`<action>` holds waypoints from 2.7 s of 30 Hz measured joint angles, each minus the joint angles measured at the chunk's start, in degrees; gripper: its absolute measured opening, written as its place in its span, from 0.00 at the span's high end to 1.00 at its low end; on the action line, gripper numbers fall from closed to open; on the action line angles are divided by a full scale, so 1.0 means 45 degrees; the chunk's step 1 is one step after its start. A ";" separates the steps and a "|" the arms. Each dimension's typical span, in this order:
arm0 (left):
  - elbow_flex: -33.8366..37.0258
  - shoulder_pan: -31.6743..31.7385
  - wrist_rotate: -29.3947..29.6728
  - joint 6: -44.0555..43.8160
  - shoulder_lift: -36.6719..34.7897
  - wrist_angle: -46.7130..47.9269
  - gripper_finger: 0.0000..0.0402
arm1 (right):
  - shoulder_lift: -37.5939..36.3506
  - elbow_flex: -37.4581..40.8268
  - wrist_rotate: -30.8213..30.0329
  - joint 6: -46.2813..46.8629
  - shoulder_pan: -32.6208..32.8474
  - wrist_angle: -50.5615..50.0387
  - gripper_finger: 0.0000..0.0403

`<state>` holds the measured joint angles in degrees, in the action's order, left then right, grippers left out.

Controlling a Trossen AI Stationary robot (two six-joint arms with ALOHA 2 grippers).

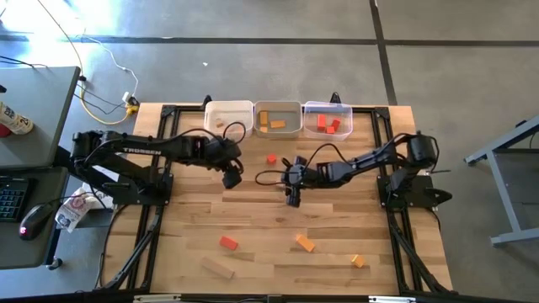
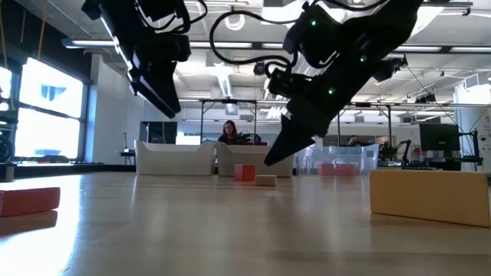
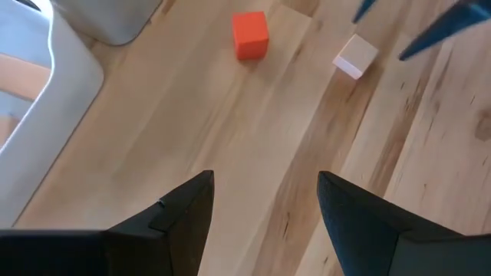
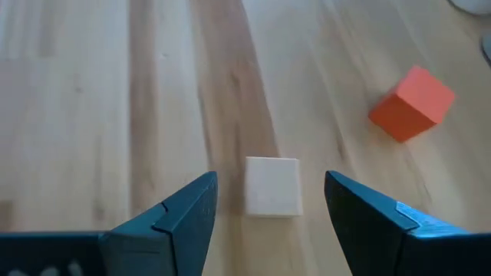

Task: Sort & place blocks by color
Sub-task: Put the brown block into the white bin

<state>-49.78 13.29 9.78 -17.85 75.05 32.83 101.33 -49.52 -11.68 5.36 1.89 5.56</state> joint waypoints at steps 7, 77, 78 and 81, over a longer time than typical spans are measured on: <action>0.0196 -0.0011 -0.0016 -0.0005 0.0000 -0.0087 0.46 | 0.0584 0.0000 0.0328 0.0147 -0.0373 0.0438 0.43; 0.0194 0.1579 -0.4770 -0.4342 0.0015 -0.6501 0.46 | -0.1206 -0.0005 -0.3348 -0.7532 0.0641 0.5820 0.76; 0.0194 0.1517 -0.4726 -0.4342 0.0015 -0.6704 0.46 | -0.1206 -0.0005 -0.3352 -0.7537 0.0591 0.5828 0.76; 0.0194 0.1407 -0.4727 -0.4337 0.0015 -0.7060 0.46 | -0.1206 -0.0005 -0.3410 -0.7539 0.0559 0.6051 0.76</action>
<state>-48.90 19.62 -11.49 -37.36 75.11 1.06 95.90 -49.54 -27.03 -28.56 4.40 32.79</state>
